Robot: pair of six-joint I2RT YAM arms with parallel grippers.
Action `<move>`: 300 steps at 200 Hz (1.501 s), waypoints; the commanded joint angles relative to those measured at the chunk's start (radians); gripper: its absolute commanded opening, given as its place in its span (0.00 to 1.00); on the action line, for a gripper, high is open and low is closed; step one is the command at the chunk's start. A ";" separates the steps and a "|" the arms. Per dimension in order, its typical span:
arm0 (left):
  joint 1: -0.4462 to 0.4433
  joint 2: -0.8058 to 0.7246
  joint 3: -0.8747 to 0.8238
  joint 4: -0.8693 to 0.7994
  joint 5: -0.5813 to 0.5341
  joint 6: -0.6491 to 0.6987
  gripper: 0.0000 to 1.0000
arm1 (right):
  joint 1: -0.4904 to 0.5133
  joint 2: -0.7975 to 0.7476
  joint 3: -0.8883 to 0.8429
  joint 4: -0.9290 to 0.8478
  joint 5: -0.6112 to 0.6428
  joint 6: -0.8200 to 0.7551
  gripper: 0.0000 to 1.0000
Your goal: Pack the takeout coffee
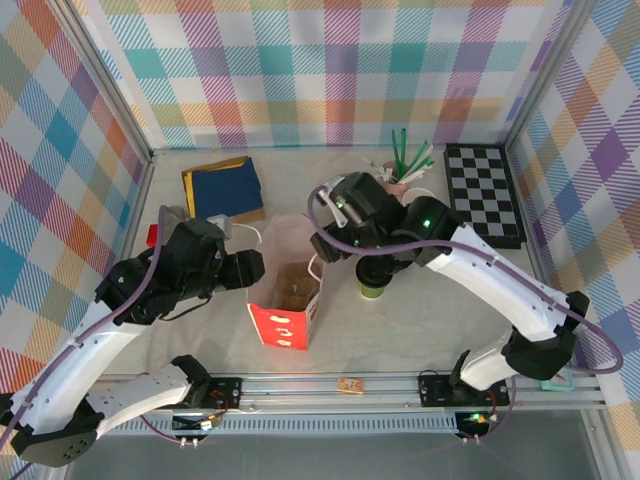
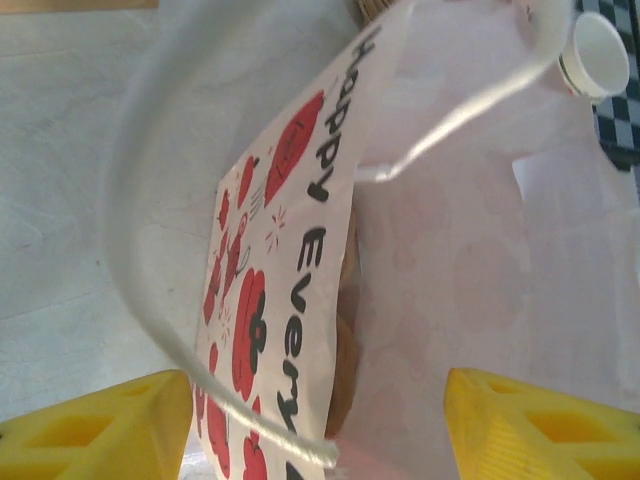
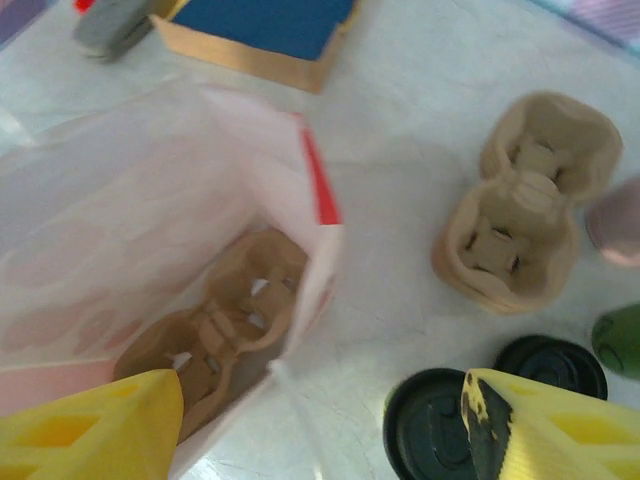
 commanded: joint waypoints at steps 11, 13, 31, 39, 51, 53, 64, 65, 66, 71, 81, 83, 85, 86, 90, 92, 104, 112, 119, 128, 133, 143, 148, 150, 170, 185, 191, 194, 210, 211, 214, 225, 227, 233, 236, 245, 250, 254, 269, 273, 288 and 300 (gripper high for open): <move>-0.043 -0.017 -0.049 -0.055 -0.088 -0.032 0.66 | -0.115 -0.043 0.020 0.025 -0.120 0.062 0.72; -0.044 -0.019 -0.053 -0.055 -0.087 -0.034 0.65 | -0.121 -0.040 0.023 0.026 -0.126 0.058 0.72; -0.047 -0.034 -0.091 -0.054 -0.099 -0.051 0.61 | -0.155 0.006 0.060 0.017 -0.164 0.022 0.72; -0.046 -0.037 -0.103 -0.052 -0.103 -0.055 0.58 | -0.165 0.030 0.081 0.014 -0.182 0.007 0.71; -0.048 -0.037 -0.114 -0.047 -0.103 -0.057 0.50 | -0.173 0.066 0.112 0.010 -0.213 -0.012 0.71; -0.048 -0.036 -0.117 -0.045 -0.103 -0.058 0.49 | -0.173 0.073 0.118 0.009 -0.216 -0.016 0.71; -0.049 -0.031 -0.122 -0.034 -0.099 -0.060 0.40 | -0.175 0.113 0.155 -0.001 -0.235 -0.031 0.70; -0.048 -0.030 -0.122 -0.033 -0.099 -0.061 0.40 | -0.174 0.117 0.158 -0.002 -0.236 -0.033 0.70; -0.048 -0.029 -0.123 -0.033 -0.099 -0.061 0.39 | -0.174 0.121 0.162 -0.004 -0.238 -0.033 0.70; -0.050 -0.025 -0.125 -0.027 -0.098 -0.061 0.36 | -0.173 0.136 0.177 -0.010 -0.247 -0.038 0.70; -0.051 -0.017 -0.123 -0.019 -0.100 -0.060 0.28 | -0.173 0.169 0.205 -0.021 -0.272 -0.047 0.69; -0.053 -0.015 -0.123 -0.017 -0.100 -0.059 0.26 | -0.173 0.176 0.210 -0.022 -0.278 -0.049 0.69; -0.053 -0.014 -0.123 -0.016 -0.102 -0.058 0.25 | -0.174 0.181 0.213 -0.024 -0.285 -0.051 0.69; -0.054 -0.013 -0.123 -0.015 -0.102 -0.058 0.24 | -0.174 0.184 0.215 -0.025 -0.289 -0.053 0.68; -0.055 -0.010 -0.121 -0.014 -0.106 -0.058 0.21 | -0.173 0.195 0.222 -0.029 -0.303 -0.058 0.68; -0.056 -0.009 -0.120 -0.014 -0.107 -0.057 0.19 | -0.173 0.200 0.226 -0.030 -0.308 -0.061 0.68; -0.059 0.000 -0.113 -0.015 -0.119 -0.056 0.12 | -0.173 0.229 0.248 -0.045 -0.330 -0.075 0.66; -0.063 0.003 -0.108 -0.014 -0.128 -0.055 0.09 | -0.171 0.243 0.256 -0.053 -0.344 -0.085 0.66; -0.066 0.003 -0.106 -0.010 -0.134 -0.055 0.07 | -0.168 0.252 0.265 -0.060 -0.355 -0.096 0.66; -0.073 -0.002 -0.106 -0.003 -0.145 -0.056 0.05 | -0.161 0.263 0.275 -0.071 -0.366 -0.113 0.66; -0.078 -0.003 -0.106 0.000 -0.152 -0.057 0.03 | -0.157 0.270 0.282 -0.079 -0.367 -0.122 0.66; -0.091 -0.006 -0.103 0.006 -0.172 -0.059 0.01 | -0.147 0.283 0.298 -0.095 -0.368 -0.139 0.68; -0.101 -0.008 -0.102 0.010 -0.182 -0.058 0.00 | -0.143 0.290 0.308 -0.107 -0.371 -0.148 0.68; -0.103 -0.009 -0.102 0.012 -0.188 -0.059 0.00 | -0.141 0.294 0.312 -0.111 -0.372 -0.151 0.68; -0.143 -0.015 -0.093 0.024 -0.244 -0.064 0.00 | -0.126 0.330 0.358 -0.154 -0.355 -0.177 0.69; -0.170 -0.026 -0.092 0.044 -0.276 -0.066 0.00 | -0.119 0.349 0.379 -0.177 -0.341 -0.194 0.70; -0.180 -0.033 -0.094 0.050 -0.293 -0.072 0.00 | -0.114 0.357 0.383 -0.183 -0.338 -0.201 0.70; -0.184 -0.035 -0.096 0.053 -0.301 -0.074 0.00 | -0.112 0.358 0.385 -0.185 -0.338 -0.203 0.70; -0.209 -0.056 -0.111 0.073 -0.332 -0.085 0.00 | -0.094 0.370 0.390 -0.197 -0.290 -0.211 0.68; -0.210 -0.057 -0.112 0.074 -0.334 -0.086 0.00 | -0.093 0.371 0.389 -0.198 -0.285 -0.211 0.68; -0.214 -0.061 -0.117 0.080 -0.339 -0.087 0.00 | -0.090 0.372 0.388 -0.198 -0.272 -0.212 0.67; -0.228 -0.080 -0.137 0.094 -0.357 -0.094 0.00 | -0.079 0.372 0.380 -0.200 -0.222 -0.215 0.67; -0.231 -0.084 -0.140 0.097 -0.359 -0.097 0.00 | -0.077 0.371 0.378 -0.200 -0.215 -0.215 0.67; -0.237 -0.096 -0.153 0.106 -0.365 -0.099 0.00 | -0.073 0.369 0.370 -0.197 -0.200 -0.218 0.66; -0.239 -0.102 -0.158 0.111 -0.368 -0.100 0.00 | -0.071 0.366 0.365 -0.195 -0.194 -0.219 0.66; -0.247 -0.122 -0.176 0.119 -0.382 -0.108 0.00 | -0.061 0.357 0.351 -0.184 -0.168 -0.226 0.65; -0.251 -0.132 -0.186 0.124 -0.387 -0.110 0.00 | -0.054 0.352 0.343 -0.178 -0.151 -0.227 0.64; -0.254 -0.141 -0.194 0.128 -0.392 -0.111 0.00 | -0.051 0.348 0.339 -0.176 -0.142 -0.227 0.62; -0.264 -0.171 -0.221 0.131 -0.415 -0.124 0.00 | -0.029 0.333 0.321 -0.158 -0.102 -0.230 0.48; -0.266 -0.180 -0.228 0.133 -0.418 -0.125 0.00 | -0.021 0.327 0.315 -0.149 -0.087 -0.233 0.44; -0.273 -0.209 -0.261 0.147 -0.432 -0.139 0.00 | 0.023 0.304 0.288 -0.114 -0.021 -0.249 0.38; -0.280 -0.235 -0.288 0.168 -0.436 -0.149 0.00 | 0.068 0.288 0.271 -0.082 0.038 -0.259 0.34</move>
